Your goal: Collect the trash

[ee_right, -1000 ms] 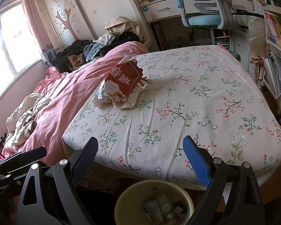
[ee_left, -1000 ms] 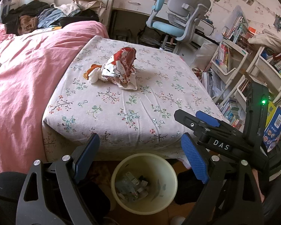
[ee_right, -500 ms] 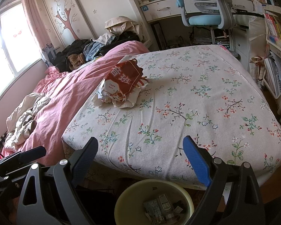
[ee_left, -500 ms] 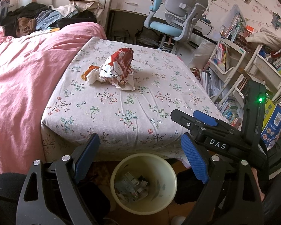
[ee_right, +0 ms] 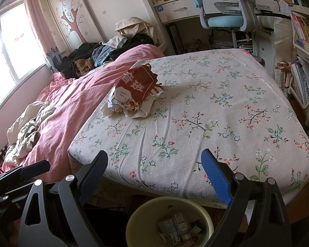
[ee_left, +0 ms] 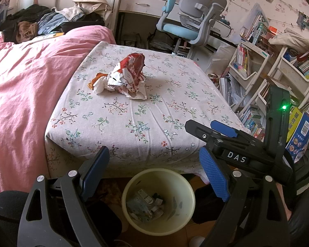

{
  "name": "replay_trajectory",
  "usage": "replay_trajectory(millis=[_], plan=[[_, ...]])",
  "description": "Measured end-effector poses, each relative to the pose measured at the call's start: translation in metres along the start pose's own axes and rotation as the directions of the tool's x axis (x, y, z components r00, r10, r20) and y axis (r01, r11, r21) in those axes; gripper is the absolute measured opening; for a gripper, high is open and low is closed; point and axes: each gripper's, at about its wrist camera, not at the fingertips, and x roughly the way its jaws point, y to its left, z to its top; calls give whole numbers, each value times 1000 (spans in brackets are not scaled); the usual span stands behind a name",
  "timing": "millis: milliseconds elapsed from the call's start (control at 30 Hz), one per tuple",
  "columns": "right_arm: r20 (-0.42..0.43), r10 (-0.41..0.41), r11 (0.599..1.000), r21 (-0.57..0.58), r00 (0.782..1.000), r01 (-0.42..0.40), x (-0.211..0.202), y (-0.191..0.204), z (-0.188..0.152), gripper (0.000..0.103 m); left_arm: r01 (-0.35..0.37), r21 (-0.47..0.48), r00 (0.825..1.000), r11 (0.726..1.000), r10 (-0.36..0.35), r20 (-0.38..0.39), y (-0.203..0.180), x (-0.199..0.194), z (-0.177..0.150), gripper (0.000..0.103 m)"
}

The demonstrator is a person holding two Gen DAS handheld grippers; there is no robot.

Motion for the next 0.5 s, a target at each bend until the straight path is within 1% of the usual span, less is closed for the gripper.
replay_trajectory(millis=[67,167,267,367,500], plan=[[-2,-2,1000,-4,1000,2,1,0,-2,88,-8,-2,1000,1000,8,2,0,0,2,85],[-7,-13,1000,-9,1000,13,4,0,-2,88,-36,-17,999,999,36,0,3,6,13,85],[-11,-34,999,-16,999,34,5,0,0,88,-94,-24,995,995,95,25,9,7,36,85],[-9,-55,998,-33,998,55,6,3,2,88,-157,-52,986,986,160,53,22,6,65,85],[-18,-81,994,-77,997,79,9,12,0,88,-213,-97,975,972,219,47,44,15,104,85]])
